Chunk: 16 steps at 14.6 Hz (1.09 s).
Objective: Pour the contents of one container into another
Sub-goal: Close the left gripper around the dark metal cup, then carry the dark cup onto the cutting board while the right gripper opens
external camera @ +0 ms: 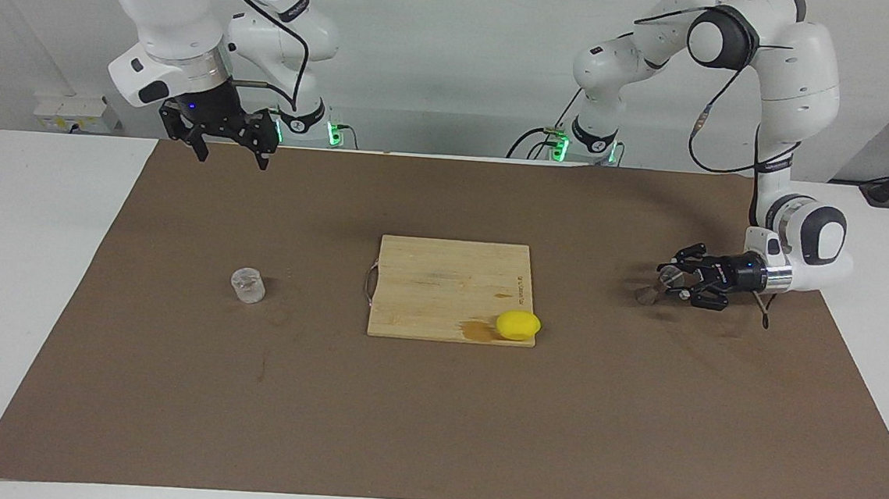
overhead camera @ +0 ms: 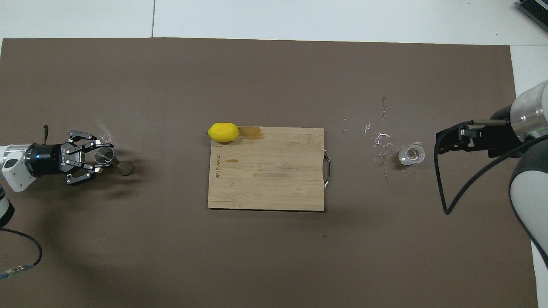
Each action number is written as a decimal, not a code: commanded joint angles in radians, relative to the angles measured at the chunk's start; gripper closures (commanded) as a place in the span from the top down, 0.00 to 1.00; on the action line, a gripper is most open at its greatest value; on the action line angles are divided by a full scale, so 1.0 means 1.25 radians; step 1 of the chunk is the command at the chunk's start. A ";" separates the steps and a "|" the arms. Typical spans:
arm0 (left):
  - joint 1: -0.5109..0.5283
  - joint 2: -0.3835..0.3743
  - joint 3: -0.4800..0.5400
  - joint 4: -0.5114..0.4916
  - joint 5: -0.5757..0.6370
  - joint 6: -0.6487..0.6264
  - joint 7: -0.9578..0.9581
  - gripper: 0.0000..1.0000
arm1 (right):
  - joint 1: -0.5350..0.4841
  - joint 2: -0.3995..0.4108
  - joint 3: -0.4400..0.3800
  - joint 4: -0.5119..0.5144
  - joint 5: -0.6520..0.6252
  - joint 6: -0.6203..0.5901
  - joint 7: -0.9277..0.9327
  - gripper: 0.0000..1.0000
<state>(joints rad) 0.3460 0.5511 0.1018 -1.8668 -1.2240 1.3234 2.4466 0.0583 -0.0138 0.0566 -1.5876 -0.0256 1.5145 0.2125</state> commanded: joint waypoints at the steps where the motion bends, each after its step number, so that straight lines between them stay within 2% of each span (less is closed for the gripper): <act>1: -0.042 -0.009 0.002 -0.006 -0.061 -0.001 -0.038 0.22 | -0.010 -0.016 0.003 -0.017 0.008 0.009 -0.014 1.00; 9: -0.223 -0.009 0.001 -0.023 -0.157 0.003 -0.097 0.23 | -0.010 -0.016 0.004 -0.017 0.008 0.006 -0.014 1.00; 16: -0.327 -0.010 0.001 -0.036 -0.236 0.014 -0.110 0.24 | -0.010 -0.017 0.004 -0.018 0.008 -0.013 -0.018 1.00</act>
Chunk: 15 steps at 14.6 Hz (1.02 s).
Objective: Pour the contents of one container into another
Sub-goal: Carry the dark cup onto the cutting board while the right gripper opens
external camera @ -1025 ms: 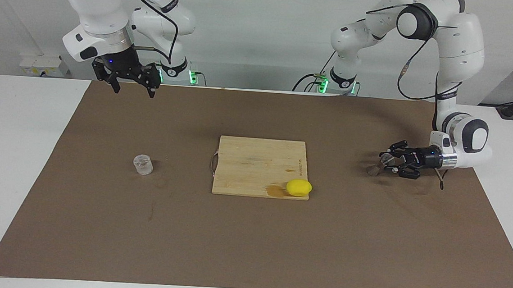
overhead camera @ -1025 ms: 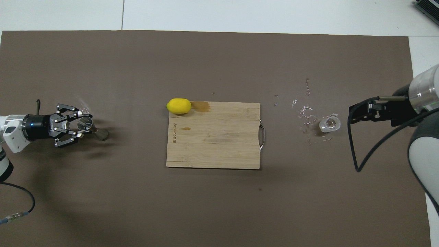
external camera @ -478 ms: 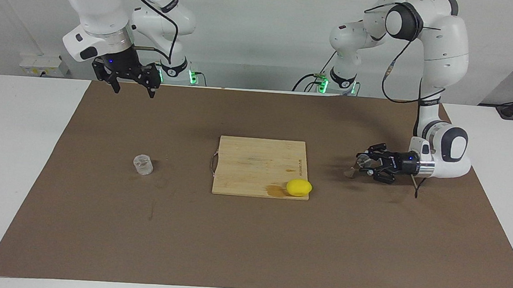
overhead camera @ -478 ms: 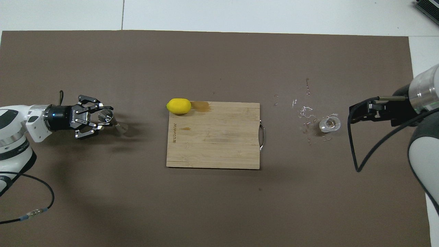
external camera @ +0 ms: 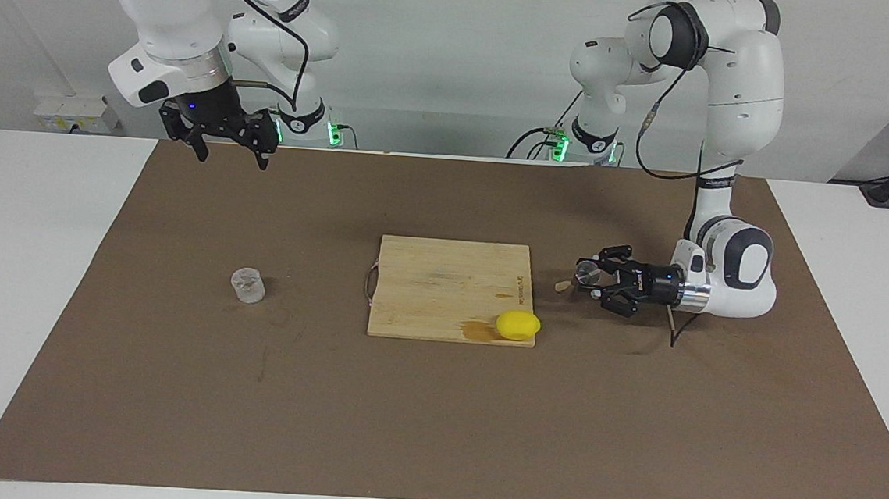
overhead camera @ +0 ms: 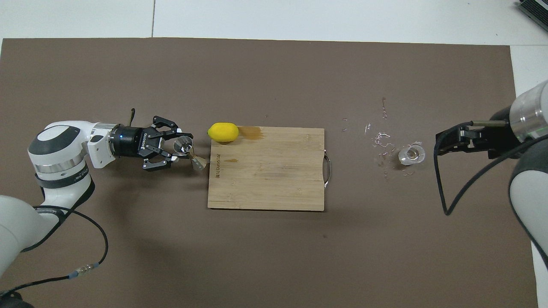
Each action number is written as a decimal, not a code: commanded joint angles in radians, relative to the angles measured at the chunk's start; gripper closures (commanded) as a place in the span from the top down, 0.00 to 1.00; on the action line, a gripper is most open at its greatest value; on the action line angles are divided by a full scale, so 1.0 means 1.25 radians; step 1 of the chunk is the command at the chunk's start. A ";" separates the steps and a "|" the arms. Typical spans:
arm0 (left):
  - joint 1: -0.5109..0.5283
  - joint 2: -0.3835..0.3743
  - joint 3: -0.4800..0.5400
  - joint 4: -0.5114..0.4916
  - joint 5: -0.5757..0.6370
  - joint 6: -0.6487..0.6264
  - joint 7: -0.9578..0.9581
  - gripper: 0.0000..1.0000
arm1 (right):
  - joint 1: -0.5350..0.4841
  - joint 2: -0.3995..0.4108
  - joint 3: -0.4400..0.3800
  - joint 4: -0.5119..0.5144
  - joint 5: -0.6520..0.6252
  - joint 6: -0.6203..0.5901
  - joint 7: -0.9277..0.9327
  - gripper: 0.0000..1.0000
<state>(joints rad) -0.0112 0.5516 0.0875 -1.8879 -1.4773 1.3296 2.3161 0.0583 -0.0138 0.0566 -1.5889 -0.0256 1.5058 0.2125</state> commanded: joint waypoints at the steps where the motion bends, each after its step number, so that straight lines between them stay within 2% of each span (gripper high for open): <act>1: -0.057 -0.009 0.012 -0.024 -0.036 0.022 -0.007 0.26 | -0.011 -0.017 0.003 -0.017 0.008 -0.006 -0.018 1.00; 6: -0.130 -0.012 0.011 -0.038 -0.075 0.070 -0.006 0.26 | -0.017 -0.017 0.003 -0.021 0.008 0.009 -0.007 1.00; 10: -0.153 -0.018 0.010 -0.054 -0.086 0.108 -0.006 0.25 | -0.017 -0.018 0.003 -0.032 0.009 0.042 0.041 1.00; 12: -0.179 -0.022 0.010 -0.053 -0.133 0.122 -0.006 0.25 | -0.016 -0.018 0.004 -0.033 0.009 0.047 0.091 1.00; 15: -0.237 -0.025 0.010 -0.047 -0.217 0.194 -0.006 0.26 | -0.017 -0.020 0.004 -0.046 0.011 0.048 0.202 0.99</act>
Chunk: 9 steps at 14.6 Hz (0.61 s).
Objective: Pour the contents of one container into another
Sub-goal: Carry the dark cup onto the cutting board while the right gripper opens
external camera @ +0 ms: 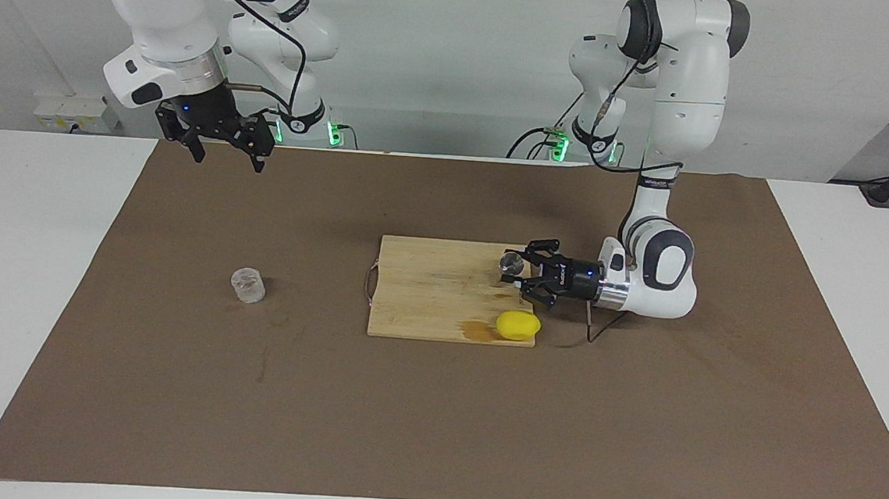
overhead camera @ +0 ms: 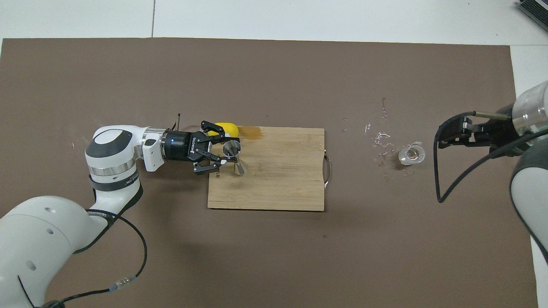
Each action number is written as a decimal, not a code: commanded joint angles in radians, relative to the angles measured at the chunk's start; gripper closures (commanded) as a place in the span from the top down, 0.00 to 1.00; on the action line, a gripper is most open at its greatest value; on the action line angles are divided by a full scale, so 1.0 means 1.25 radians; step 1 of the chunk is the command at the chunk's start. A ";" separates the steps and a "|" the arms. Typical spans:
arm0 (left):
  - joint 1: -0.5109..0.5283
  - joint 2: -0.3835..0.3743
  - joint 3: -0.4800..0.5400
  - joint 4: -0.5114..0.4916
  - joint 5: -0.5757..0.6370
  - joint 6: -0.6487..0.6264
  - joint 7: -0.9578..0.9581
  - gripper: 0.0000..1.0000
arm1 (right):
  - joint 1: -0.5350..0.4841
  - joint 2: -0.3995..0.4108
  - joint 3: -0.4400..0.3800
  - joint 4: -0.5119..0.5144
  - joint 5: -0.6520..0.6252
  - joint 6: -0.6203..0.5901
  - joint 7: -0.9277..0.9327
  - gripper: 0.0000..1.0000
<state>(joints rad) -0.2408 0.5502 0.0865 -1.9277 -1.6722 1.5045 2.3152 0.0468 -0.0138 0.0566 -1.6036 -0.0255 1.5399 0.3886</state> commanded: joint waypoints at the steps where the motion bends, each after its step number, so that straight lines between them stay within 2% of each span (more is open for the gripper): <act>1: -0.076 -0.024 0.011 -0.014 -0.082 0.074 -0.004 0.26 | -0.008 -0.020 0.004 -0.038 0.013 0.020 0.089 0.99; 4: -0.150 -0.025 0.011 -0.021 -0.141 0.113 0.018 0.26 | -0.035 -0.018 0.003 -0.064 0.080 0.043 0.264 0.99; 6: -0.191 -0.025 0.011 -0.024 -0.197 0.153 0.082 0.26 | -0.053 -0.018 0.003 -0.088 0.110 0.069 0.343 0.98; 9: -0.223 -0.023 0.011 -0.023 -0.229 0.204 0.197 0.26 | -0.090 -0.017 0.003 -0.136 0.166 0.112 0.451 0.97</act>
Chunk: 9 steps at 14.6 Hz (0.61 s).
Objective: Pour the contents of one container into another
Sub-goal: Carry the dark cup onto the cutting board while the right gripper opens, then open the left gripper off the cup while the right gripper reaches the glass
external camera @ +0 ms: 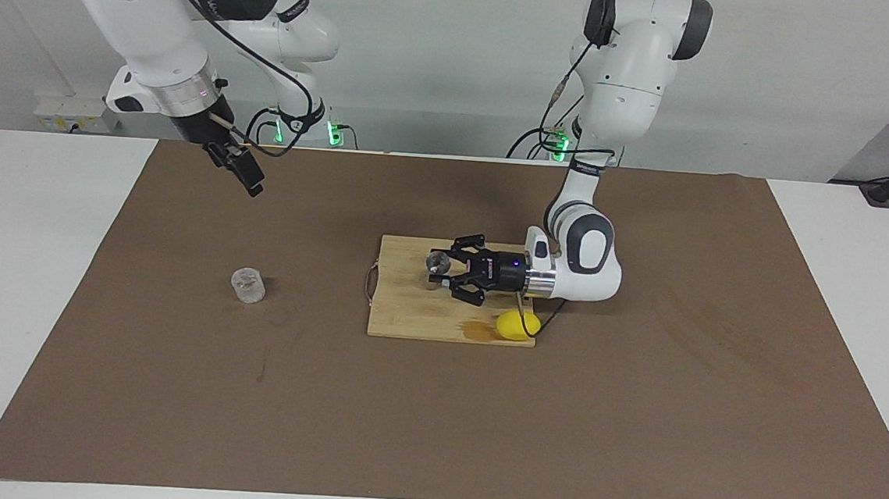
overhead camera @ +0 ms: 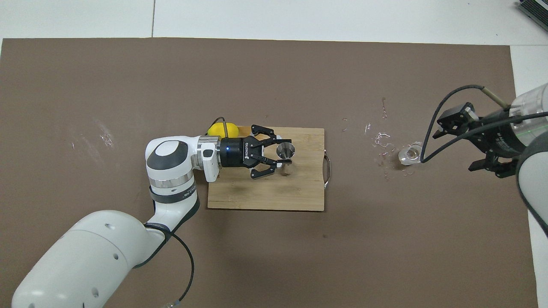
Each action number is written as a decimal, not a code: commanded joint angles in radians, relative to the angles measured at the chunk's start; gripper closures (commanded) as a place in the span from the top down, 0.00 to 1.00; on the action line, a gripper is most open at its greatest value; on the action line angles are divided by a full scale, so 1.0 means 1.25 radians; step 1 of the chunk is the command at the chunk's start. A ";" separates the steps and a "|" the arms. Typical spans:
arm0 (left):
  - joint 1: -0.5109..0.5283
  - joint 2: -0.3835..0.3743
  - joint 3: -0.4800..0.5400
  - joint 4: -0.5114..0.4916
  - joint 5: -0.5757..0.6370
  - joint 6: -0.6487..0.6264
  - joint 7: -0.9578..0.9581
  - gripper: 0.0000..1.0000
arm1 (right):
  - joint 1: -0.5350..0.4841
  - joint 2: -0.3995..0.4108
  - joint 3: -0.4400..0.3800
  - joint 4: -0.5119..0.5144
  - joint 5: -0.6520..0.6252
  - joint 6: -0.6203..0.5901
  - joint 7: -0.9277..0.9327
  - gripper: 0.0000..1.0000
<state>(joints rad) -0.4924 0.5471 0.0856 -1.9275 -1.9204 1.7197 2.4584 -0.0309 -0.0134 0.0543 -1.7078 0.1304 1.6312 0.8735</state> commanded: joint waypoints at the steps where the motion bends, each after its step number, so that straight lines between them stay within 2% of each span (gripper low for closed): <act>1: -0.022 -0.020 0.011 -0.023 -0.034 0.045 0.136 0.26 | -0.037 -0.013 0.003 -0.064 0.062 0.051 0.097 0.97; 3: -0.023 -0.018 0.011 -0.023 -0.036 0.056 0.184 0.26 | -0.054 -0.010 0.003 -0.093 0.089 0.088 0.150 0.90; 5: -0.028 -0.017 0.011 -0.023 -0.036 0.072 0.186 0.26 | -0.078 -0.003 0.003 -0.108 0.112 0.109 0.201 0.90; 6: -0.034 -0.017 0.011 -0.023 -0.037 0.084 0.186 0.30 | -0.103 0.015 0.003 -0.108 0.136 0.106 0.208 0.90; 7: -0.037 -0.016 0.011 -0.023 -0.039 0.093 0.183 0.60 | -0.131 0.033 0.003 -0.108 0.162 0.108 0.208 0.91; 8: -0.037 -0.015 0.011 -0.024 -0.038 0.099 0.182 0.67 | -0.154 0.055 0.003 -0.108 0.180 0.108 0.208 0.91; 9: -0.038 -0.015 0.011 -0.025 -0.038 0.099 0.183 1.00 | -0.163 0.072 0.003 -0.108 0.193 0.114 0.208 0.91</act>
<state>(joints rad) -0.5184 0.5439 0.0867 -1.9300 -1.9451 1.8127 2.6537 -0.1903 0.0329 0.0503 -1.8364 0.3192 1.7484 1.1197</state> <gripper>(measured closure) 0.339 0.093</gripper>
